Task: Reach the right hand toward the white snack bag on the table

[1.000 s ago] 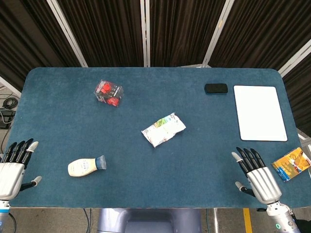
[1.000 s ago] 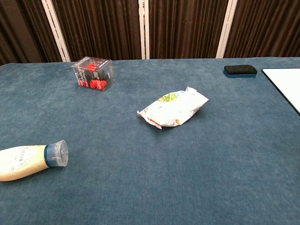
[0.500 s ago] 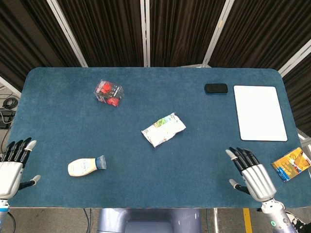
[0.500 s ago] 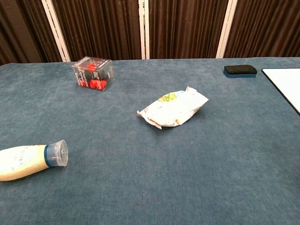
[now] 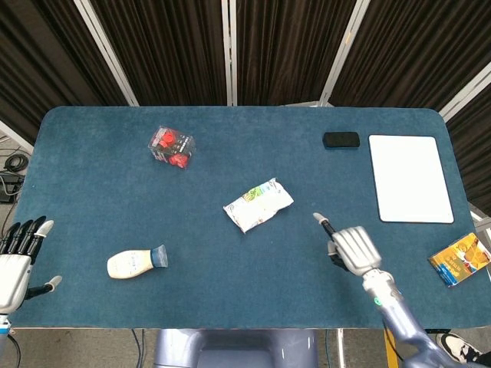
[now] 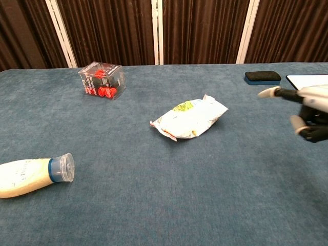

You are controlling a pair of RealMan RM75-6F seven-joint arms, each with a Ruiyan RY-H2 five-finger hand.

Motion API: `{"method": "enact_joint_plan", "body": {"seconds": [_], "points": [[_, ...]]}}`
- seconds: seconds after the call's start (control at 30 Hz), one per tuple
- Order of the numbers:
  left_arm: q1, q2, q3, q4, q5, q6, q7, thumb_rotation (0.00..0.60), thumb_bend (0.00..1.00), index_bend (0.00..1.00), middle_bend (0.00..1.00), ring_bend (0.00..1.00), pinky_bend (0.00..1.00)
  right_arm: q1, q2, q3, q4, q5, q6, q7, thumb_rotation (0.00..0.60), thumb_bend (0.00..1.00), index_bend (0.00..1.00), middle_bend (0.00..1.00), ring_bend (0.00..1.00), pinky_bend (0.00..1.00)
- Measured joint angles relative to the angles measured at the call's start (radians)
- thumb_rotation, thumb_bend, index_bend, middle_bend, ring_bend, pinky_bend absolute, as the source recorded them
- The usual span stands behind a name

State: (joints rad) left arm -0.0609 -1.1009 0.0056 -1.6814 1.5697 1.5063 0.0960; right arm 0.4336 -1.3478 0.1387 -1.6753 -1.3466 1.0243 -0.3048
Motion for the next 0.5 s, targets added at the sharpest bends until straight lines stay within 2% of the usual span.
{"method": "enact_joint_plan", "body": {"seconds": [0.27,0.5], "points": [[-0.005,0.005,-0.004,0.004,-0.014,-0.012,-0.022,0.6,0.12,0.0,0.0,0.0,0.0,0.144,-0.144,0.061,0.034,0.257,-0.123,-0.178,0.6,0.79,0.0,0.97,0.99,0.89],[-0.012,0.008,-0.006,0.011,-0.024,-0.03,-0.042,0.6,0.12,0.0,0.0,0.0,0.0,0.268,-0.294,0.092,0.15,0.428,-0.154,-0.279,0.6,0.79,0.0,0.97,0.99,0.89]]}}
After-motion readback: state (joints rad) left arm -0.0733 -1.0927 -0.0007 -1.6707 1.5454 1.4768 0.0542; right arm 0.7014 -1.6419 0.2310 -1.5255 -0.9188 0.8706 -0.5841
